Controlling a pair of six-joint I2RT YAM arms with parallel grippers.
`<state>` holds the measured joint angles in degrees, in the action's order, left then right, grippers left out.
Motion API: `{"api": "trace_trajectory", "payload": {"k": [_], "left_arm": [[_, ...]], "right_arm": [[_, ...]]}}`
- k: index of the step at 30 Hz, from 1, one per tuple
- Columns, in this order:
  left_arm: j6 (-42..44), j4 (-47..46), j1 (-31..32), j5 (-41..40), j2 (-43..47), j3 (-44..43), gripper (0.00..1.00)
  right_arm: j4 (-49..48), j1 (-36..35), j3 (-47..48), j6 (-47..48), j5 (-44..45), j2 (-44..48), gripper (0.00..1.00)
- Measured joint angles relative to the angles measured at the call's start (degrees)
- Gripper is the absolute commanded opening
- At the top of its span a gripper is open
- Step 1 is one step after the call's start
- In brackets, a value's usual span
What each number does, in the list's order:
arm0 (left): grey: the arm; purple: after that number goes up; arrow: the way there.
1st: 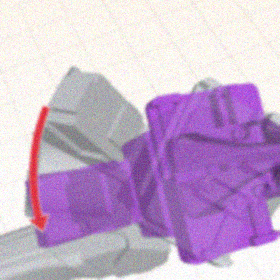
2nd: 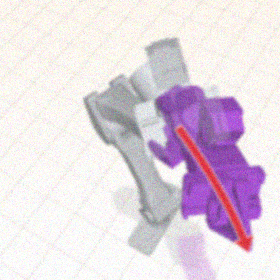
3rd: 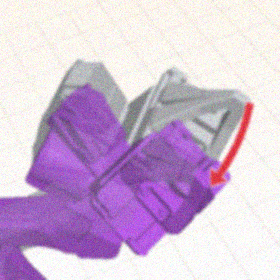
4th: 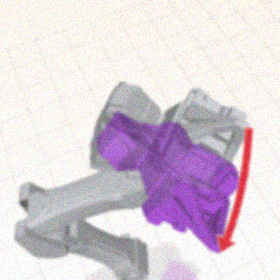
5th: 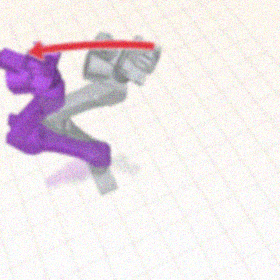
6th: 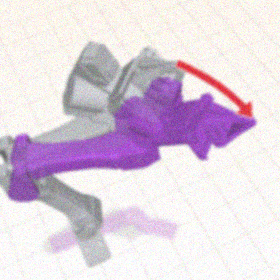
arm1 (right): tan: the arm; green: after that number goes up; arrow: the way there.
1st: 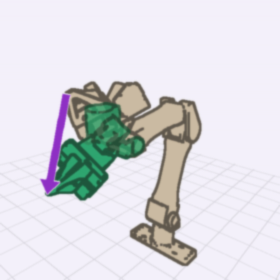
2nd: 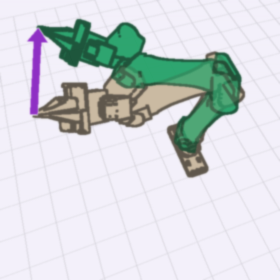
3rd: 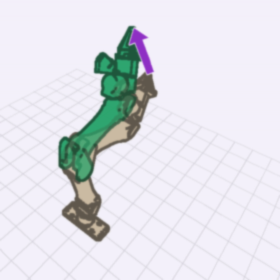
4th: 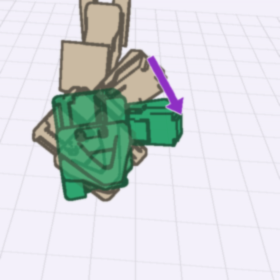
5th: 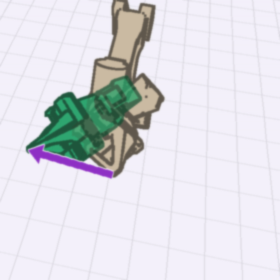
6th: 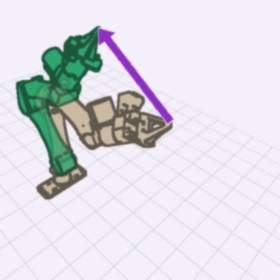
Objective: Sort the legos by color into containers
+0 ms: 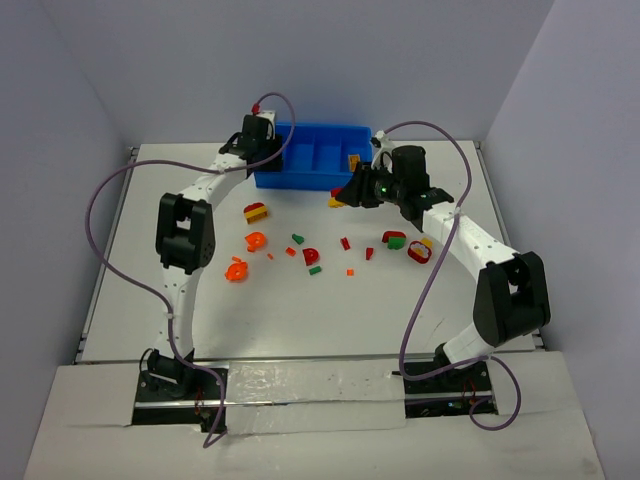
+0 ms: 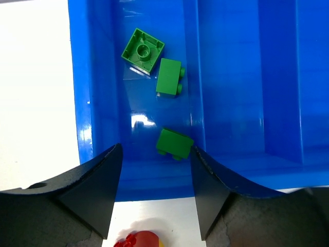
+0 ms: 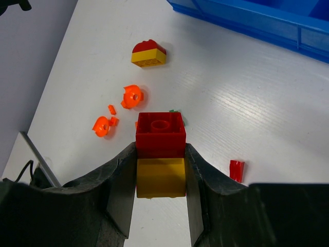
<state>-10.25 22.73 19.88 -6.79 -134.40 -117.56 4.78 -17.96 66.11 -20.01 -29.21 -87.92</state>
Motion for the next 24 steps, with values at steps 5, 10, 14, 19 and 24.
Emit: {"api": "trace_trajectory", "payload": {"k": [5, 10, 14, 19, 24], "left_arm": [[-0.8, 1.0, 0.3, 0.6, 0.5, 0.5, 0.64], [-1.6, 1.3, 0.5, 1.6, 1.5, 2.0, 0.71], [-1.7, 1.4, 0.5, 4.5, 3.7, 4.9, 0.91], [-2.0, 1.3, 0.4, 12.0, 7.7, 5.5, 0.98], [-2.4, -0.3, -0.6, 24.8, 14.3, 4.9, 0.98]], "right_arm": [[0.0, 0.0, 0.0, 0.0, 0.0, 0.0, 0.00], [0.0, 0.0, 0.0, 0.0, 0.0, 0.0, 0.00], [0.0, 0.0, 0.1, 0.0, -0.1, 0.0, 0.00], [0.0, 0.0, 1.0, 0.9, -1.6, -0.1, 0.00], [0.0, 0.7, 2.0, 3.2, -5.8, -0.2, 0.00]]}}
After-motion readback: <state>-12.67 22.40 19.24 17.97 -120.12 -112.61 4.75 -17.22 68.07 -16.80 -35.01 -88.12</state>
